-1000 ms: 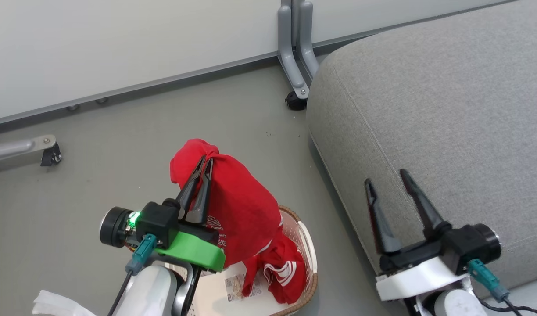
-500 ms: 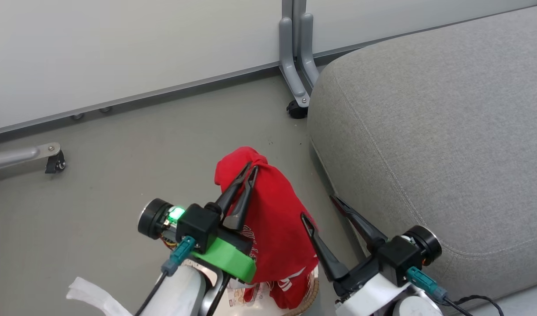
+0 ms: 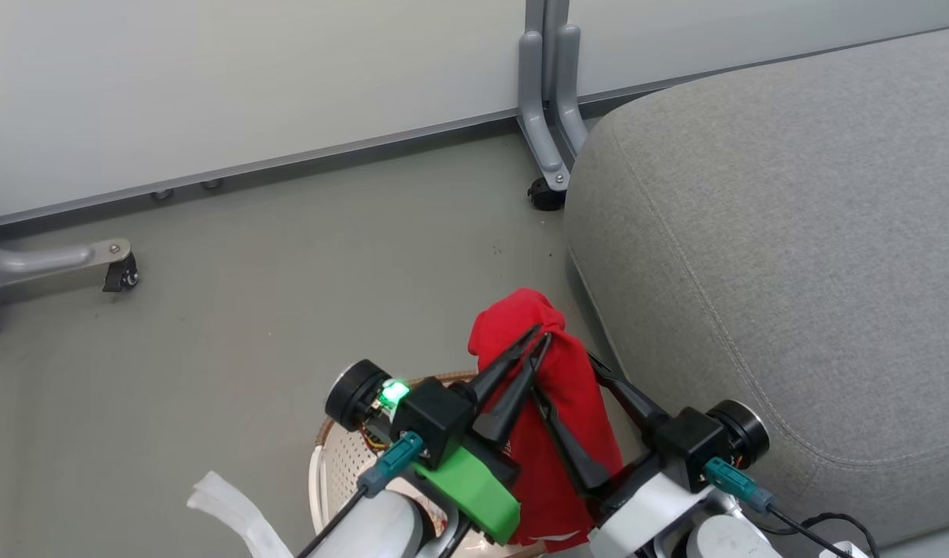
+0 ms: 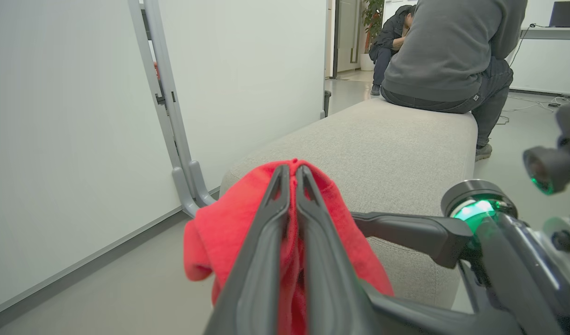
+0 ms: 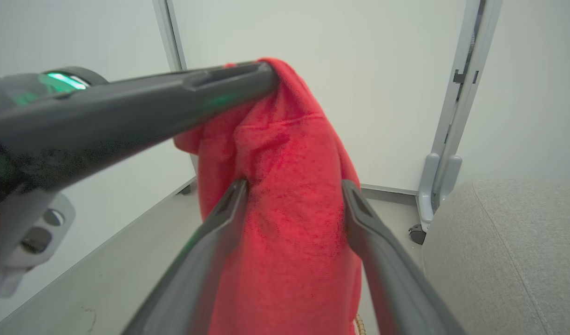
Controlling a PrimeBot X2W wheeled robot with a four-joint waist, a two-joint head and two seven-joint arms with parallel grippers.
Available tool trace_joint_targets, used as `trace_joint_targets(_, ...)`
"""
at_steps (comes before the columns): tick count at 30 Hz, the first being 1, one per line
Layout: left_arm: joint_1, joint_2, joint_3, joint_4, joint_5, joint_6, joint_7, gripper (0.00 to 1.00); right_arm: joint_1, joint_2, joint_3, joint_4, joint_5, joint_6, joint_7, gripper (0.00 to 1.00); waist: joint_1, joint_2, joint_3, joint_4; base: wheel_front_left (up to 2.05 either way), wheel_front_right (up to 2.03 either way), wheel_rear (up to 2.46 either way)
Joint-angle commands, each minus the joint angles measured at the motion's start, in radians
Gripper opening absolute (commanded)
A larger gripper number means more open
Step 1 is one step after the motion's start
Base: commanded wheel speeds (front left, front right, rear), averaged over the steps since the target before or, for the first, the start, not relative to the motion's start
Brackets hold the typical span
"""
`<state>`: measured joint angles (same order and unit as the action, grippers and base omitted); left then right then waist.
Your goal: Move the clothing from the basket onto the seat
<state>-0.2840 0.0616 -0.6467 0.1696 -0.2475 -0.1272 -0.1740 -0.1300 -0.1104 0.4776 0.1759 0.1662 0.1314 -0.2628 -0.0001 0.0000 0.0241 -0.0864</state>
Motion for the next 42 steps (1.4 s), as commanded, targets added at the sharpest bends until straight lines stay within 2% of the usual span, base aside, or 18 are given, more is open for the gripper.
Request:
trace_joint_targets(1,-0.012,0.009,-0.013,-0.011,-0.015,-0.003,0.011,0.0,-0.016,-0.003,0.003,0.011,0.006,-0.001,-0.003,1.0,0.0001,0.0,0.002,0.008,0.0,0.0,0.0)
trace_joint_targets(5,-0.013,0.017,-0.044,-0.027,-0.04,-0.004,0.032,0.0,-0.022,-0.008,0.028,0.033,0.018,-0.001,-0.003,1.0,0.0001,0.0,0.003,0.021,0.0,0.0,0.0)
trace_joint_targets(6,-0.013,0.02,-0.048,-0.029,-0.043,-0.004,0.035,0.0,-0.025,-0.009,0.032,0.034,0.02,-0.001,-0.003,0.8,0.0001,0.0,0.003,0.023,0.0,0.0,0.0)
trace_joint_targets(7,-0.014,0.024,-0.051,-0.031,-0.049,-0.004,0.038,0.0,-0.026,-0.009,0.034,0.034,0.025,-0.001,-0.003,0.36,0.0001,0.0,0.003,0.026,0.0,0.0,0.0)
trace_joint_targets(8,-0.014,0.027,-0.052,-0.032,-0.05,-0.004,0.037,0.0,-0.024,-0.008,0.037,0.035,0.029,-0.001,-0.003,0.0,0.0001,0.0,0.002,0.028,0.0,0.0,0.0)
trace_joint_targets(18,-0.015,0.043,-0.048,-0.027,-0.057,0.011,0.032,0.0,-0.033,-0.01,0.017,0.016,0.038,-0.001,-0.003,0.0,0.0001,0.0,0.011,0.035,0.0,0.0,0.0)
trace_joint_targets(19,-0.011,0.04,-0.045,-0.025,-0.067,0.011,0.031,0.11,-0.034,-0.009,0.008,0.01,0.036,-0.001,-0.003,0.0,0.0001,0.0,0.013,0.035,0.0,0.0,0.0)
trace_joint_targets(20,-0.011,0.039,-0.044,-0.024,-0.07,0.011,0.032,0.3,-0.034,-0.008,0.0,0.005,0.035,-0.001,-0.003,0.0,0.0001,0.0,0.014,0.034,0.0,0.0,0.0)
trace_joint_targets(22,-0.014,0.04,-0.043,-0.02,-0.074,0.012,0.031,0.59,-0.032,-0.009,-0.012,-0.001,0.03,-0.001,-0.003,0.0,0.0001,0.0,0.017,0.031,0.0,0.0,0.0)
trace_joint_targets(23,-0.015,0.041,-0.043,-0.017,-0.075,0.014,0.028,1.0,-0.03,-0.009,-0.023,-0.005,0.026,-0.001,-0.003,0.0,0.0001,0.0,0.018,0.028,0.0,0.0,0.0)
trace_joint_targets(32,-0.033,0.057,-0.058,-0.015,-0.08,0.008,-0.001,1.0,-0.028,-0.007,-0.114,-0.043,0.002,-0.001,-0.003,0.0,0.0001,0.0,0.049,-0.042,0.0,0.0,0.0)
trace_joint_targets(42,-0.076,0.078,-0.087,-0.004,-0.085,0.002,-0.013,1.0,-0.022,0.009,-0.188,-0.113,-0.029,-0.001,-0.003,0.0,0.0001,0.0,0.104,-0.217,0.0,0.0,0.0)
